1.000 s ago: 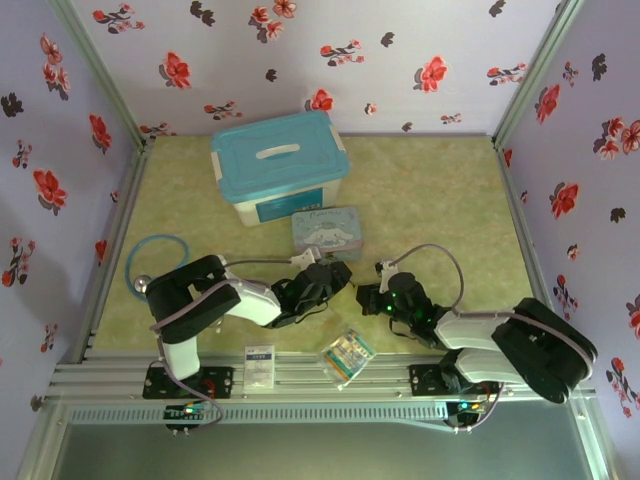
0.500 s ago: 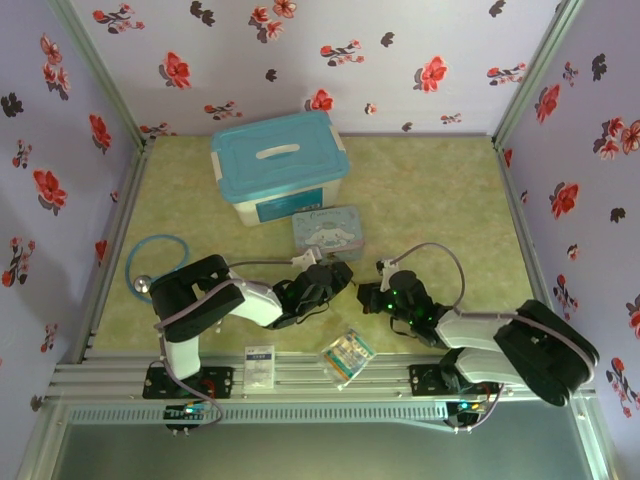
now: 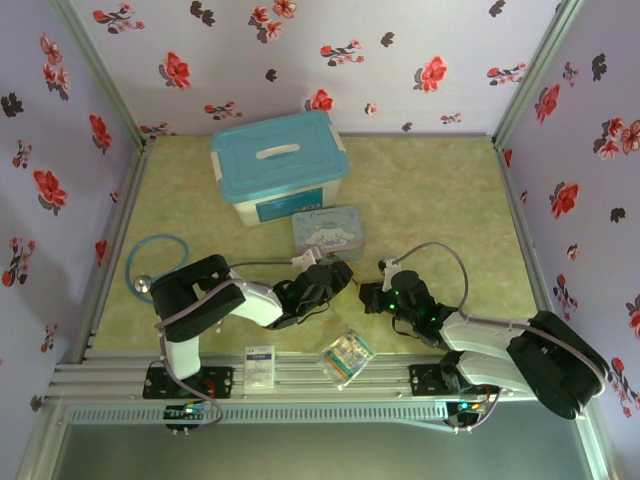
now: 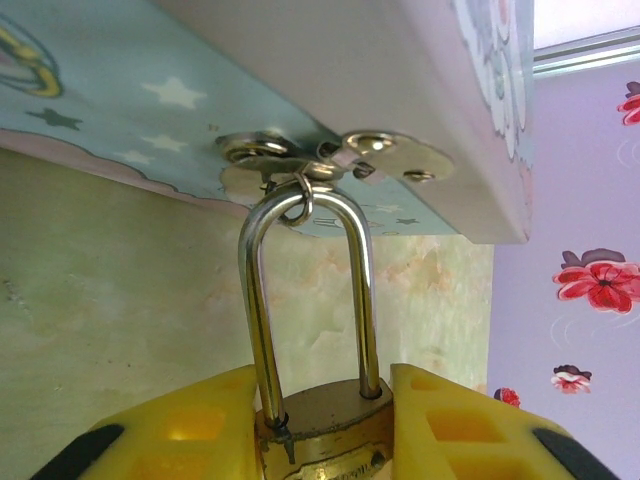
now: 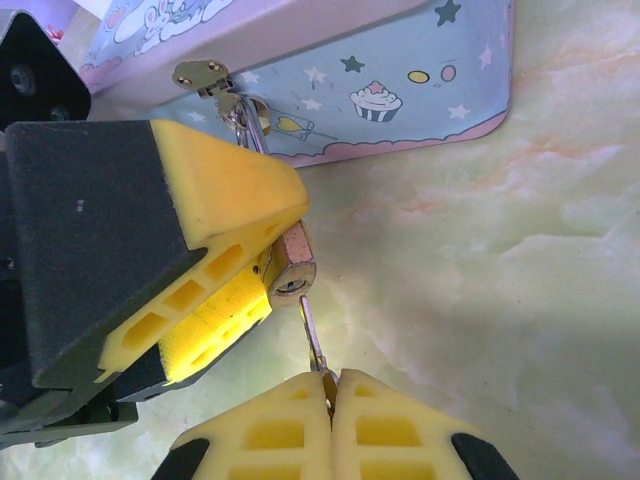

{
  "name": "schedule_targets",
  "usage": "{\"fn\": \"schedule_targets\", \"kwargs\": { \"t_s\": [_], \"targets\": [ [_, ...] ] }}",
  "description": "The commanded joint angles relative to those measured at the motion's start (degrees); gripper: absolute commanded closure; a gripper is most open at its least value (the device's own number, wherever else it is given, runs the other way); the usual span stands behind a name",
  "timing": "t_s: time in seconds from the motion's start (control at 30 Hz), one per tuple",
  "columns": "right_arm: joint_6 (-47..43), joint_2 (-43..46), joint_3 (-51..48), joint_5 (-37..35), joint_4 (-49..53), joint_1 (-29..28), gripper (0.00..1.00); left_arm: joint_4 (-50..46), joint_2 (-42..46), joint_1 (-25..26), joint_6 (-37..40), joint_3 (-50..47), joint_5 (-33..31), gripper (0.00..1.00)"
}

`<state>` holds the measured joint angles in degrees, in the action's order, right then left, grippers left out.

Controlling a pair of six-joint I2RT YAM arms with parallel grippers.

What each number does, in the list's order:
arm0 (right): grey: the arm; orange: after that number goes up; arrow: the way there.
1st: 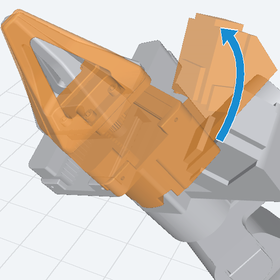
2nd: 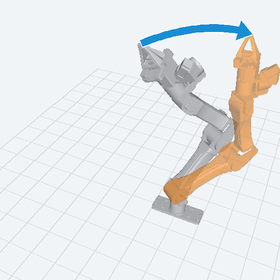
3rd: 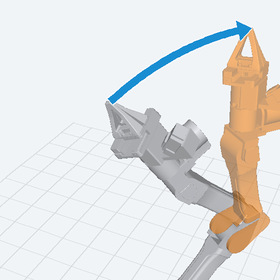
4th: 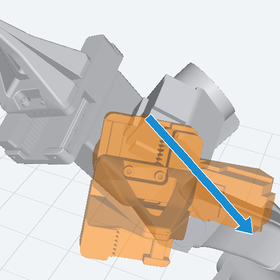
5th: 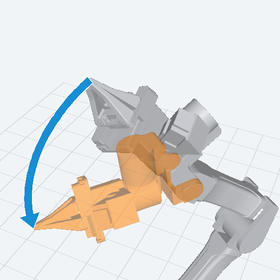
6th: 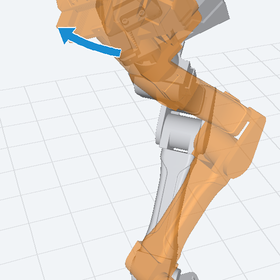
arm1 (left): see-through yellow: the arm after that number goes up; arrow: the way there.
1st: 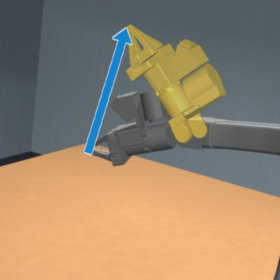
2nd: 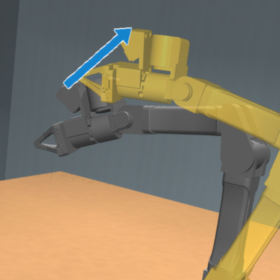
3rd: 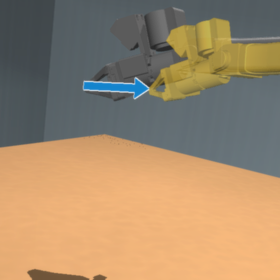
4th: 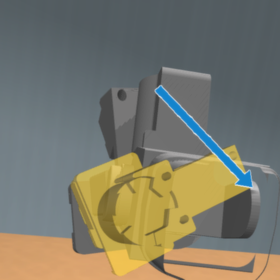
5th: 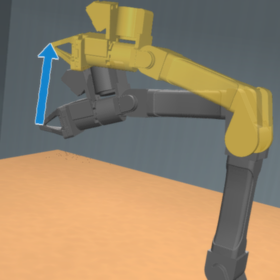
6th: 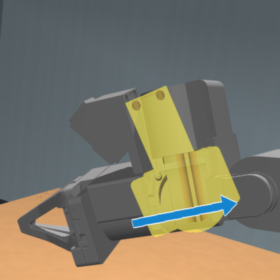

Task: Unlock the padlock with the key

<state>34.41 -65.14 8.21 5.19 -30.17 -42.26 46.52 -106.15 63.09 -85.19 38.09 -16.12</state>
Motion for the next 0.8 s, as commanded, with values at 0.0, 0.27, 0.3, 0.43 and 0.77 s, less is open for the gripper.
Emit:
{"fn": "schedule_targets", "kwargs": {
  "t_s": [0.0, 0.27, 0.3, 0.43, 0.77],
  "targets": [
    [-1.5, 0.3, 0.9, 0.7, -1.1, 0.1, 1.0, 5.0, 0.3, 0.6, -0.2, 0.2, -2.0, 1.0],
    [-1.1, -4.3, 1.7, 1.9, -5.6, 0.3, 1.0, 5.5, -0.1, 1.0, -0.6, 0.5, -1.8, 1.0],
    [-1.1, -4.8, 1.8, 2.6, -6.4, 0.6, 1.0, 6.2, -0.4, 1.0, -1.3, 0.3, -1.7, 1.0],
    [-1.0, -5.0, 2.2, 3.1, -7.2, 1.0, 1.0, 7.1, -1.0, 1.0, -1.7, 0.2, -1.4, 1.0],
    [-1.7, -2.0, 1.9, 1.9, -2.5, 1.1, 1.0, 5.9, -0.7, 1.0, -0.3, 0.7, -2.0, 1.0]
  ]
}}
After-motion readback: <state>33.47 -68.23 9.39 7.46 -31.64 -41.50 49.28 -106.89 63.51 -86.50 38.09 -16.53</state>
